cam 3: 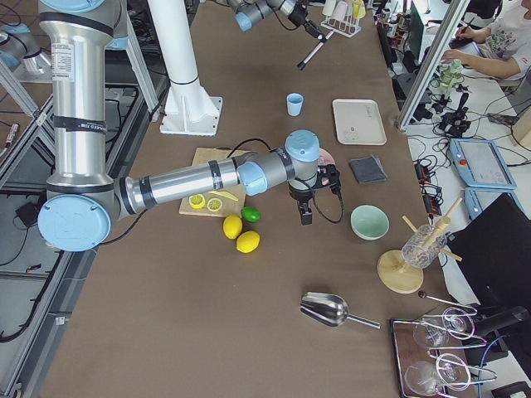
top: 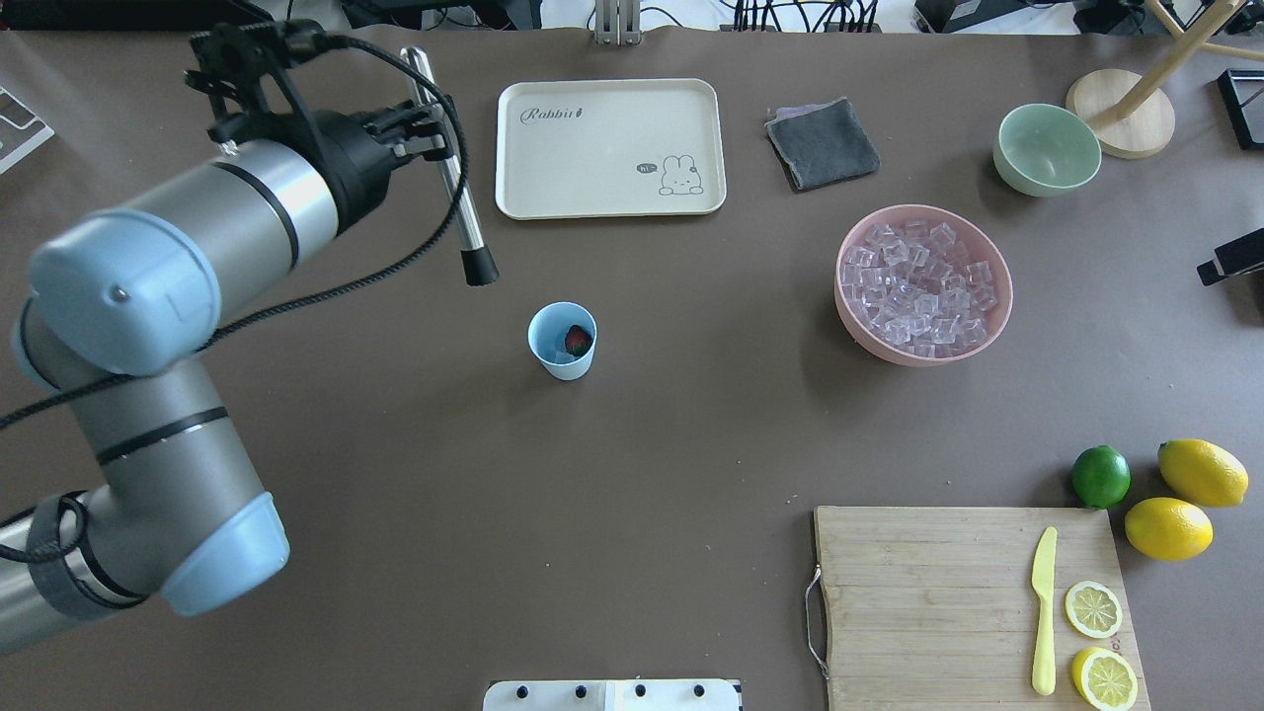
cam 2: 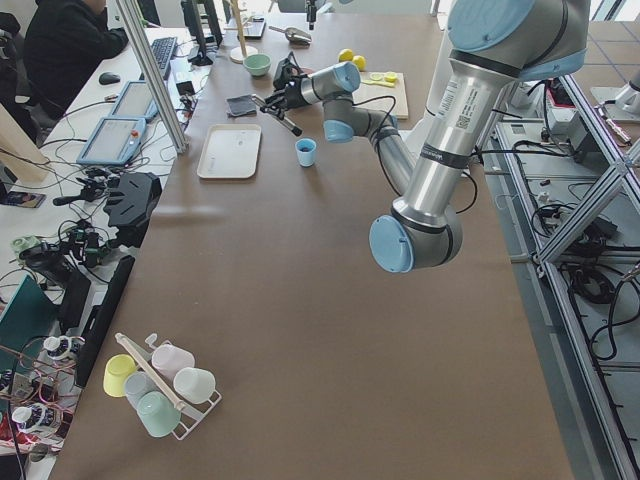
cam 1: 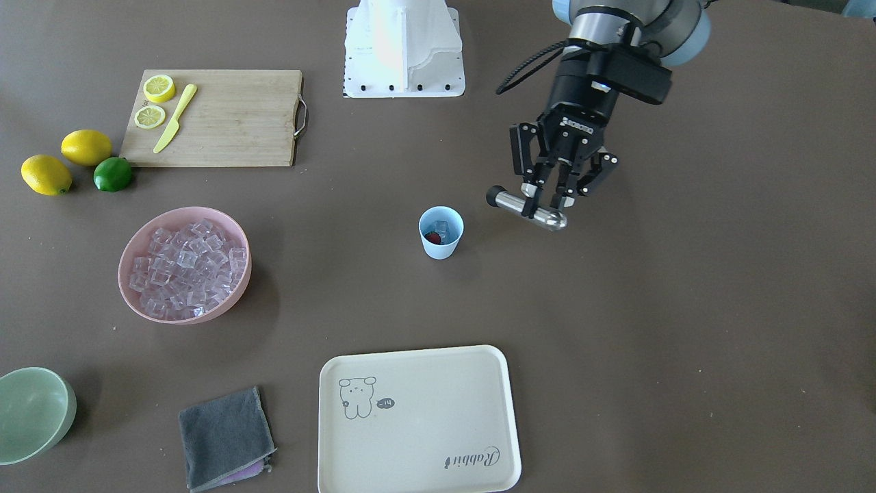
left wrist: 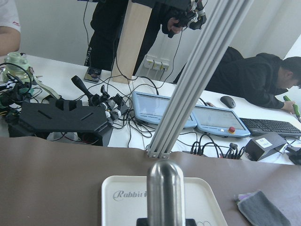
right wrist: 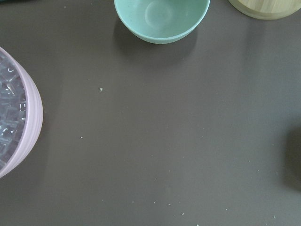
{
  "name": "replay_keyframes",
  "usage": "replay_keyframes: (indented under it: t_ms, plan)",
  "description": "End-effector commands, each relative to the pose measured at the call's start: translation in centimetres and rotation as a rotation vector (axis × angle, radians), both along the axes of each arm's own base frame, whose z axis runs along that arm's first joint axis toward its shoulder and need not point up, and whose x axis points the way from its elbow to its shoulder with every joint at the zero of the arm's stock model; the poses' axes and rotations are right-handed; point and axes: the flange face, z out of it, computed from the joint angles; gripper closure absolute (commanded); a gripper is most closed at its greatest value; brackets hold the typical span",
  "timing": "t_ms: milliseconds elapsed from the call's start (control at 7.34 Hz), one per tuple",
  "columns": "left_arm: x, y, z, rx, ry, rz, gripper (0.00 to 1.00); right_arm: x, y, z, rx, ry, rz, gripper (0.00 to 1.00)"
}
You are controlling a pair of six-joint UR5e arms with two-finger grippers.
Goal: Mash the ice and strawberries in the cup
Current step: 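Carry the pestle with the left gripper over the light-blue cup, then lower the pestle into the cup and press down on the contents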
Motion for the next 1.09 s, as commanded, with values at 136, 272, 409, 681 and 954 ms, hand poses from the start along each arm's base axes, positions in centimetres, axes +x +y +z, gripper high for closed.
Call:
replay_keyframes:
  t_ms: [136,272,409,681,954]
  plan:
    - [8.4,2.2,-0.3,0.006,-0.044,-0.093,1.0,0.5,0.4,0.2,-0.003,0.003,0.009,0.01]
    - [8.1,2.1,0.2,0.009,-0.059,-0.094,1.0,0.7,0.6,0.4,-0.006,0.004,0.012,0.01]
    - [8.4,2.1,0.2,0.007,-0.06,-0.093,1.0,0.7,0.6,0.4,-0.006,0.004,0.012,0.01]
    - [9.1,1.9,1.3,-0.001,-0.072,-0.092,1.0,0.9,1.0,0.0,0.0,0.003,0.013,0.01]
    - [10.7,2.5,2.2,-0.005,-0.071,-0.075,1.0,0.9,1.0,-0.1,0.002,0.004,0.014,0.01]
